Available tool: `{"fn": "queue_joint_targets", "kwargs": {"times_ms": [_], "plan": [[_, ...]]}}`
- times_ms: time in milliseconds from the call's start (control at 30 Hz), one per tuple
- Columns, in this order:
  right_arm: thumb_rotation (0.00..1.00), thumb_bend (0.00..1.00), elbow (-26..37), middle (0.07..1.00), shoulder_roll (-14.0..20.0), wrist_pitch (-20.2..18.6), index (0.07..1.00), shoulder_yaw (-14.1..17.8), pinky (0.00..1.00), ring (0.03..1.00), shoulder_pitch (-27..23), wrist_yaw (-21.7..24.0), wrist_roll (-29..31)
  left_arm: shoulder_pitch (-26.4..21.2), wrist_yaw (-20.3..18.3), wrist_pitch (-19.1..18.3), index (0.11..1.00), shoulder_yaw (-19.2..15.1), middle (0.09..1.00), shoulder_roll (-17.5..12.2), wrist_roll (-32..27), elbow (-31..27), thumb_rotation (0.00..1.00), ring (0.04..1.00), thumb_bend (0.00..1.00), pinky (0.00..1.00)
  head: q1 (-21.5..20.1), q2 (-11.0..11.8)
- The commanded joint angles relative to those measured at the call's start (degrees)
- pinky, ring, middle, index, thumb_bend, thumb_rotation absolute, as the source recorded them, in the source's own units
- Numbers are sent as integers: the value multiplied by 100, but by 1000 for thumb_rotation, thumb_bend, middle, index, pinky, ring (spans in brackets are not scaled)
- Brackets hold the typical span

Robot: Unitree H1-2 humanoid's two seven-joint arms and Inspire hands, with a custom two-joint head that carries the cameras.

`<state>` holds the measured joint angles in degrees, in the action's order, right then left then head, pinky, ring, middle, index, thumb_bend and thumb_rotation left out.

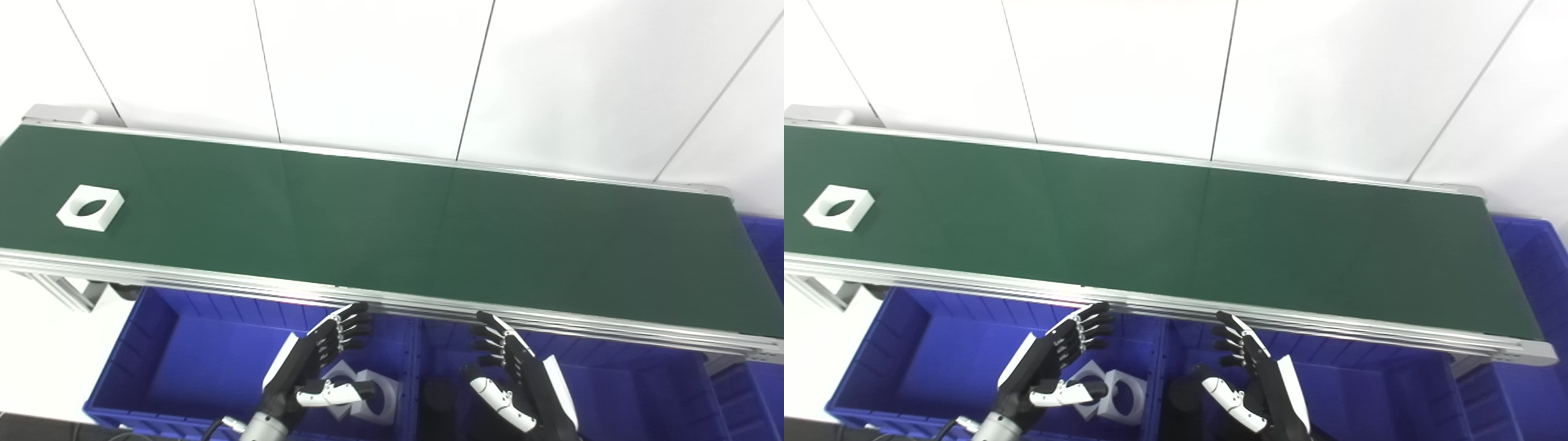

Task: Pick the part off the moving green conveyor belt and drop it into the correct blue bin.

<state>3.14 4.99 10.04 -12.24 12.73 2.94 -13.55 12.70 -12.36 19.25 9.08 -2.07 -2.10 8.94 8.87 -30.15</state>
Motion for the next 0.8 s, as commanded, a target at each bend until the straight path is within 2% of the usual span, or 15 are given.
{"fn": "queue_joint_targets", "kwargs": {"times_ms": [0,133,267,433,667,767], "plan": [[453,390,208,800,6,459,863,12,655,751,-20,-78,-4,-72,34,205,848,35,836,44,41,-67,329,799,965,747,45,39],[386,353,180,793,5,477,858,32,651,743,-39,-77,6,-112,45,227,838,25,826,62,89,39,330,788,987,741,200,204],[374,343,160,790,-6,445,858,54,651,738,-52,-75,4,-157,54,274,829,11,822,78,120,130,322,783,997,721,306,314],[401,352,26,793,-6,569,862,76,657,741,-93,-54,108,-217,70,410,824,3,819,83,166,287,308,776,994,714,384,427],[458,376,17,805,-34,465,868,94,667,751,-103,-44,120,-282,78,514,822,2,818,70,179,423,305,772,994,700,494,541],[443,360,-38,808,-38,517,874,101,663,749,-122,-68,95,-306,101,560,817,1,807,73,212,476,308,761,1000,694,544,598]]}}
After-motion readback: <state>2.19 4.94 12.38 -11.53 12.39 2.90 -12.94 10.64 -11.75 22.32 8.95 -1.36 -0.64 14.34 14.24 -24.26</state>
